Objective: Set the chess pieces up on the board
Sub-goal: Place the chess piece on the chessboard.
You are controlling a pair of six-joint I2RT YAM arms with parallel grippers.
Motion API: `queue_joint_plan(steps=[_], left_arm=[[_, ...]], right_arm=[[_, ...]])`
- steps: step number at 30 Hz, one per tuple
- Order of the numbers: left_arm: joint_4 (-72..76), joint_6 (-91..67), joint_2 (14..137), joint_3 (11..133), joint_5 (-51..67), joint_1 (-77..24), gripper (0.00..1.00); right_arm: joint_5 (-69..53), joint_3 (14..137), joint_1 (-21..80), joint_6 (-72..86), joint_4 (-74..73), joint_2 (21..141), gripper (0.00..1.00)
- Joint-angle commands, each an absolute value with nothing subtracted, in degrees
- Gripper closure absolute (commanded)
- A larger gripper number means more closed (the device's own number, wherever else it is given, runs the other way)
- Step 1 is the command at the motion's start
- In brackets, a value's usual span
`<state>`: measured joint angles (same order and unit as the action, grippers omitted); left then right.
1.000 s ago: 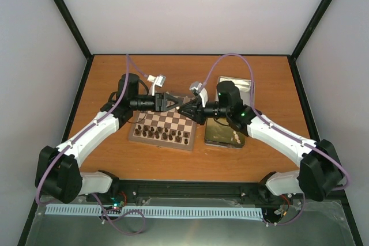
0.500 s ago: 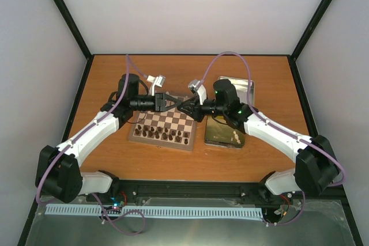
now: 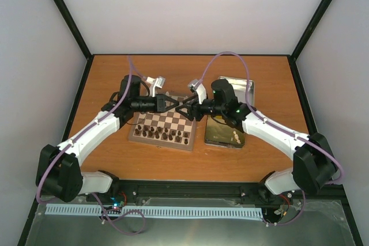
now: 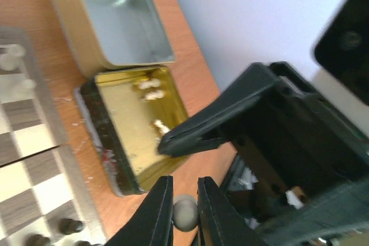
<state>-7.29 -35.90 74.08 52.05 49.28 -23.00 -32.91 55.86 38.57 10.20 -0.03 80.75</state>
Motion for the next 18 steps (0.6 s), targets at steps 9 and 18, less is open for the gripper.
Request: queue_joint_plan(steps=[9, 18], left_arm=[[-23.88, -25.19, 75.73, 54.72, -1.41, -23.38, 0.96], [-14.82, -28.49, 83.9, 54.68, -10.13, -25.13, 0.98]], right_arm=[[-13.82, 48.41, 37.77, 14.91, -3.7, 73.6, 0.28], [-1.95, 40.92, 37.38, 19.64, -3.37, 66.8, 0.27]])
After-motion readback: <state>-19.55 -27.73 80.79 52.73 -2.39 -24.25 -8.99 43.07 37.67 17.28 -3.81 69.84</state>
